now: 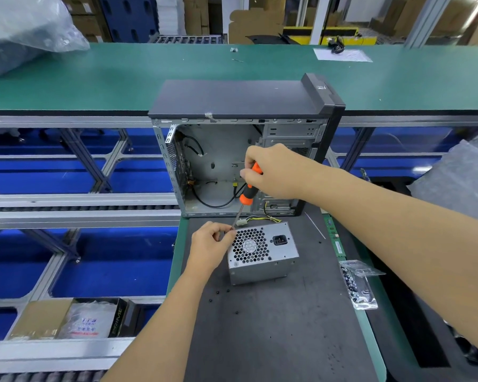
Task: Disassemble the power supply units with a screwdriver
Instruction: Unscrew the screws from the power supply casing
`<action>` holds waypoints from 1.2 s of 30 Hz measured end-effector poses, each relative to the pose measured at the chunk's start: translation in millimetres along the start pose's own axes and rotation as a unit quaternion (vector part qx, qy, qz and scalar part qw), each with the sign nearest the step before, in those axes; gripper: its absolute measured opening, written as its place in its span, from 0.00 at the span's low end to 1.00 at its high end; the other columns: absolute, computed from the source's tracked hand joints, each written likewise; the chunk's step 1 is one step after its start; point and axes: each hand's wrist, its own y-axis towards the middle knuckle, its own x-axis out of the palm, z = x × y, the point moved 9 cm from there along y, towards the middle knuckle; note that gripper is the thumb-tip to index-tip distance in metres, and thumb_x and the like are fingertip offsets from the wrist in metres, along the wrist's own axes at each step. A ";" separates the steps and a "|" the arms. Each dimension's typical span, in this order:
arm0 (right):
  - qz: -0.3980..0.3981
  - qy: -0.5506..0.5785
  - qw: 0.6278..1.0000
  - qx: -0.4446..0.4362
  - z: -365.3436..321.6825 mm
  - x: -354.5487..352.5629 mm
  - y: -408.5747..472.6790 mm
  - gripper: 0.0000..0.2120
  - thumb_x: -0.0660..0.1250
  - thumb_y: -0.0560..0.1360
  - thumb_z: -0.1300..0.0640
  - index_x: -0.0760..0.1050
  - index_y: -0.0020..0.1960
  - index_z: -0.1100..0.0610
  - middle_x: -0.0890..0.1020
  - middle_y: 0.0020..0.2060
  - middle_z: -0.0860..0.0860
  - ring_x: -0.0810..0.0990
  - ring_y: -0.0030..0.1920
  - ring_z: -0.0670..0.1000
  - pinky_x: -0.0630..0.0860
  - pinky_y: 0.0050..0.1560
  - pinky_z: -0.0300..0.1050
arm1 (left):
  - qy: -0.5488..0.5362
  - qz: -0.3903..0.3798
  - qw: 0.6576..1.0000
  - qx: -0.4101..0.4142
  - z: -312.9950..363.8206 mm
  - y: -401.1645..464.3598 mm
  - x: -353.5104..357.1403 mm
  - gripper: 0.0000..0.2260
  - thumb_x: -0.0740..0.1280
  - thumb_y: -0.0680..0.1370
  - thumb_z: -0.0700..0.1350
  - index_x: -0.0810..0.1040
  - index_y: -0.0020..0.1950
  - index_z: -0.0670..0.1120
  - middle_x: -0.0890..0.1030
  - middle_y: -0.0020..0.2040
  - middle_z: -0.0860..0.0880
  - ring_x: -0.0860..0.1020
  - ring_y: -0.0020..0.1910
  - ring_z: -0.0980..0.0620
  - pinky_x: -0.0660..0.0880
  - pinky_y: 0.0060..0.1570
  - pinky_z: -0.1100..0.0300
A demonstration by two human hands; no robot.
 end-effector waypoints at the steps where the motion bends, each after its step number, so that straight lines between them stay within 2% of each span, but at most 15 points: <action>1: 0.001 0.000 1.000 -0.001 -0.3 -1.0 0.0 0.10 0.58 0.81 0.46 0.70 0.51 0.52 0.75 0.39 0.52 0.76 0.38 0.55 0.74 0.39 0.50 | 0.008 -0.004 1.000 0.004 1.4 0.8 0.0 0.10 0.75 0.75 0.43 0.82 0.40 0.59 0.70 0.33 0.53 0.70 0.31 0.61 0.67 0.35 0.73; 5: 0.005 0.002 1.000 -0.002 -0.4 -2.5 0.0 0.10 0.58 0.81 0.46 0.70 0.51 0.52 0.76 0.41 0.52 0.77 0.38 0.55 0.75 0.40 0.50 | 0.041 -0.010 0.999 0.003 3.4 4.5 -0.2 0.04 0.75 0.75 0.42 0.84 0.41 0.48 0.70 0.33 0.53 0.72 0.33 0.65 0.66 0.35 0.75; 7: 0.008 0.000 1.000 0.000 0.3 -3.1 -0.1 0.10 0.58 0.81 0.46 0.70 0.51 0.52 0.75 0.40 0.52 0.76 0.38 0.54 0.73 0.37 0.48 | 0.056 -0.016 0.998 -0.006 2.5 7.9 0.5 0.04 0.74 0.76 0.43 0.83 0.42 0.45 0.71 0.34 0.53 0.72 0.33 0.65 0.66 0.34 0.75; 12: 0.015 -0.010 1.000 0.003 3.6 -3.8 -0.1 0.11 0.58 0.81 0.45 0.70 0.52 0.52 0.75 0.39 0.52 0.75 0.36 0.53 0.69 0.34 0.46 | 0.103 -0.046 0.994 -0.009 4.9 16.6 2.6 0.06 0.74 0.77 0.46 0.79 0.41 0.54 0.71 0.37 0.52 0.68 0.33 0.57 0.66 0.33 0.71; 18: 0.019 -0.013 1.000 0.004 6.4 -3.4 0.2 0.11 0.58 0.81 0.45 0.70 0.53 0.52 0.76 0.41 0.53 0.76 0.37 0.54 0.70 0.35 0.46 | 0.168 -0.079 0.982 0.025 10.2 18.5 9.5 0.05 0.69 0.80 0.47 0.76 0.45 0.51 0.72 0.44 0.56 0.72 0.39 0.59 0.69 0.43 0.61; 21: 0.031 -0.008 0.999 0.008 8.9 -6.2 0.7 0.10 0.58 0.80 0.45 0.70 0.52 0.51 0.76 0.42 0.53 0.76 0.38 0.55 0.69 0.35 0.47 | 0.141 -0.066 0.988 0.006 11.0 18.5 5.5 0.07 0.65 0.82 0.48 0.73 0.45 0.52 0.75 0.43 0.53 0.74 0.40 0.56 0.69 0.40 0.60; 24: 0.043 0.002 0.999 0.013 13.6 -10.7 0.3 0.09 0.59 0.80 0.44 0.70 0.51 0.50 0.75 0.41 0.52 0.76 0.38 0.54 0.68 0.34 0.46 | 0.019 -0.006 0.996 -0.091 -5.5 18.2 -8.0 0.11 0.59 0.83 0.52 0.68 0.42 0.50 0.73 0.37 0.53 0.70 0.35 0.52 0.67 0.34 0.59; 25: 0.042 0.004 0.999 0.015 15.5 -10.7 -0.3 0.09 0.59 0.80 0.44 0.70 0.50 0.50 0.75 0.40 0.51 0.76 0.37 0.53 0.67 0.33 0.45 | -0.071 0.019 0.987 -0.142 -16.3 15.7 -10.0 0.13 0.57 0.84 0.52 0.66 0.41 0.48 0.70 0.35 0.52 0.67 0.33 0.52 0.66 0.34 0.58; 26: 0.040 0.005 0.999 0.016 17.3 -10.0 -1.1 0.09 0.59 0.80 0.45 0.70 0.50 0.50 0.75 0.40 0.51 0.75 0.36 0.52 0.66 0.32 0.45 | -0.185 0.045 0.961 -0.201 -29.5 11.6 -8.5 0.15 0.56 0.84 0.51 0.65 0.40 0.47 0.67 0.34 0.50 0.65 0.32 0.52 0.66 0.34 0.58; 28: 0.042 0.012 0.999 0.018 21.1 -8.7 -2.7 0.09 0.60 0.79 0.45 0.71 0.49 0.50 0.76 0.39 0.51 0.73 0.35 0.50 0.65 0.33 0.45 | -0.378 0.080 0.870 -0.307 -55.1 -0.4 1.6 0.14 0.58 0.85 0.47 0.66 0.40 0.46 0.66 0.33 0.49 0.64 0.30 0.53 0.66 0.28 0.60; 29: 0.044 0.017 0.999 0.018 22.8 -8.1 -3.6 0.09 0.60 0.79 0.45 0.72 0.48 0.50 0.76 0.38 0.51 0.72 0.35 0.48 0.65 0.33 0.45 | -0.433 0.085 0.828 -0.346 -66.0 -7.2 7.0 0.13 0.59 0.85 0.45 0.68 0.41 0.45 0.68 0.33 0.48 0.66 0.29 0.54 0.67 0.27 0.61; 30: 0.043 0.023 0.999 0.018 24.1 -7.2 -4.4 0.08 0.61 0.78 0.46 0.72 0.47 0.50 0.76 0.38 0.50 0.71 0.35 0.47 0.65 0.33 0.44 | -0.469 0.083 0.795 -0.375 -74.4 -14.0 11.7 0.12 0.60 0.85 0.43 0.69 0.41 0.44 0.71 0.33 0.47 0.67 0.30 0.53 0.69 0.26 0.62; 32: 0.035 0.033 0.999 0.023 27.0 -4.1 -5.6 0.07 0.62 0.77 0.46 0.71 0.43 0.48 0.76 0.38 0.50 0.71 0.36 0.46 0.66 0.33 0.44 | -0.512 0.076 0.755 -0.402 -86.6 -26.0 18.0 0.11 0.61 0.84 0.41 0.71 0.41 0.42 0.74 0.35 0.45 0.71 0.32 0.52 0.74 0.27 0.61; 34: 0.025 0.041 0.998 0.031 30.9 0.5 -7.3 0.07 0.62 0.75 0.47 0.71 0.40 0.47 0.77 0.38 0.49 0.72 0.36 0.46 0.69 0.35 0.45 | -0.535 0.079 0.733 -0.412 -93.6 -34.6 22.1 0.09 0.61 0.82 0.38 0.73 0.42 0.40 0.76 0.38 0.43 0.72 0.34 0.50 0.76 0.28 0.59; 36: 0.020 0.052 0.998 0.039 35.6 5.3 -9.9 0.06 0.62 0.74 0.47 0.71 0.39 0.47 0.78 0.37 0.49 0.71 0.35 0.45 0.70 0.35 0.45 | -0.536 0.075 0.730 -0.417 -95.6 -40.5 25.4 0.07 0.60 0.82 0.37 0.75 0.47 0.38 0.76 0.39 0.42 0.73 0.34 0.50 0.77 0.31 0.59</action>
